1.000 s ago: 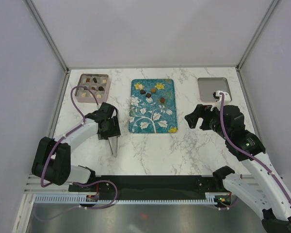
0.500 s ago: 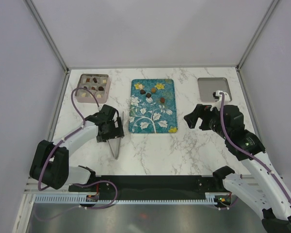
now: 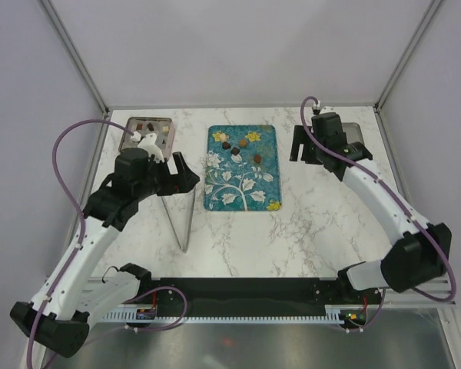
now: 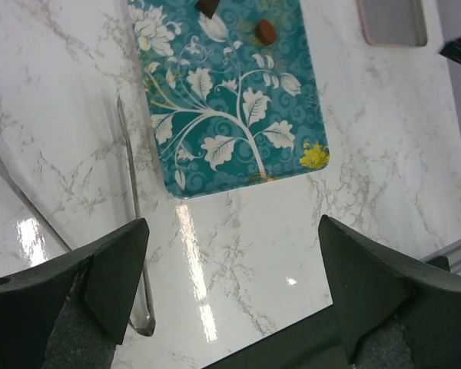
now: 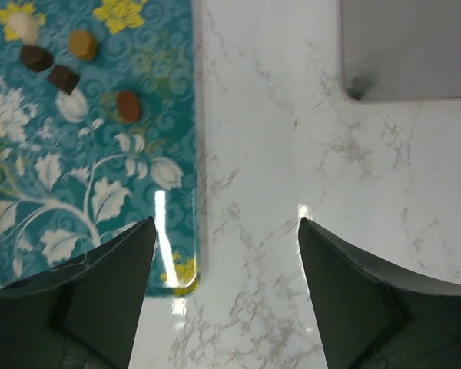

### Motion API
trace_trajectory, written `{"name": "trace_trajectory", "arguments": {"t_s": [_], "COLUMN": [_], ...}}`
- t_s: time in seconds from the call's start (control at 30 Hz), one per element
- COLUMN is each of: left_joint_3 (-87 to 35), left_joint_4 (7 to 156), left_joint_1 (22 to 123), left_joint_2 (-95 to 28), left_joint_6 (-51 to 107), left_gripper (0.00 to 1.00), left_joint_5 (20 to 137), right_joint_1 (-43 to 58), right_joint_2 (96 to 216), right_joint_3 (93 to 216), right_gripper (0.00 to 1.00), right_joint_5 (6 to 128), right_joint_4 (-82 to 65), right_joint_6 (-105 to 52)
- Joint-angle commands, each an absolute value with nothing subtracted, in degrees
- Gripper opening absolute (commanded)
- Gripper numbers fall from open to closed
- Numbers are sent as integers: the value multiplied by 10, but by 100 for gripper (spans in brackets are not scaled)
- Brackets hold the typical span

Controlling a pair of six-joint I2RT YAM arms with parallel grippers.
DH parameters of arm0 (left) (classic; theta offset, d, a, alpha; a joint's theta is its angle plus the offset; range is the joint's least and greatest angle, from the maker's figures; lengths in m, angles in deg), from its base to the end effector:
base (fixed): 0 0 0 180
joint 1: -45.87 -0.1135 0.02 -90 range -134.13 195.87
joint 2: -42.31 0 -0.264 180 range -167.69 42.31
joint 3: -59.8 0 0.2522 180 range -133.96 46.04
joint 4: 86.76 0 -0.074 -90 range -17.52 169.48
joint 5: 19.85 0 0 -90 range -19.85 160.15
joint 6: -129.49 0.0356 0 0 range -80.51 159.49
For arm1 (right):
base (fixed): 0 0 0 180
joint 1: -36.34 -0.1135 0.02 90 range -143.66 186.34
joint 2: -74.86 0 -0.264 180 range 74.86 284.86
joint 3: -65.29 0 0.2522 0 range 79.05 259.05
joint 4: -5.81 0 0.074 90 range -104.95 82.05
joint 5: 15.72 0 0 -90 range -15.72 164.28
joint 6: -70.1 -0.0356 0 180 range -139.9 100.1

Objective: Pack the chocolate

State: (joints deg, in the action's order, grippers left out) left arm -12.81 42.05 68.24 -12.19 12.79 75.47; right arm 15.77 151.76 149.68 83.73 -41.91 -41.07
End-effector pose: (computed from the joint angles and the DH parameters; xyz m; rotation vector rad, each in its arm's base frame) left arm 0.1819 -0.0784 0.3471 -0.0278 2.2057 -0.5895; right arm 0.2769 0.0977 0.3330 0.0988 2.2671 0.1996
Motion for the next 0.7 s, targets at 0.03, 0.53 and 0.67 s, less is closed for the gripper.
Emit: {"name": "trace_trajectory", "arguments": {"t_s": [0.03,0.53,0.67], "left_joint_3": [-130,14,18], "left_joint_4": [430,481,486], "left_joint_1": [686,686,685], "left_joint_2": [-97,-102,-91], "left_joint_6": [180,225,227], "left_gripper": [100,100,100], "left_joint_5": [824,939,941], "right_joint_1": [218,320,327], "right_joint_2": [1612,1947,1999], "right_joint_3": [1563,1770,1796], "right_gripper": [75,43,41], "right_joint_5": [882,866,859], "right_joint_4": [-386,-362,-362], "right_joint_6": [-358,-299,-290]}}
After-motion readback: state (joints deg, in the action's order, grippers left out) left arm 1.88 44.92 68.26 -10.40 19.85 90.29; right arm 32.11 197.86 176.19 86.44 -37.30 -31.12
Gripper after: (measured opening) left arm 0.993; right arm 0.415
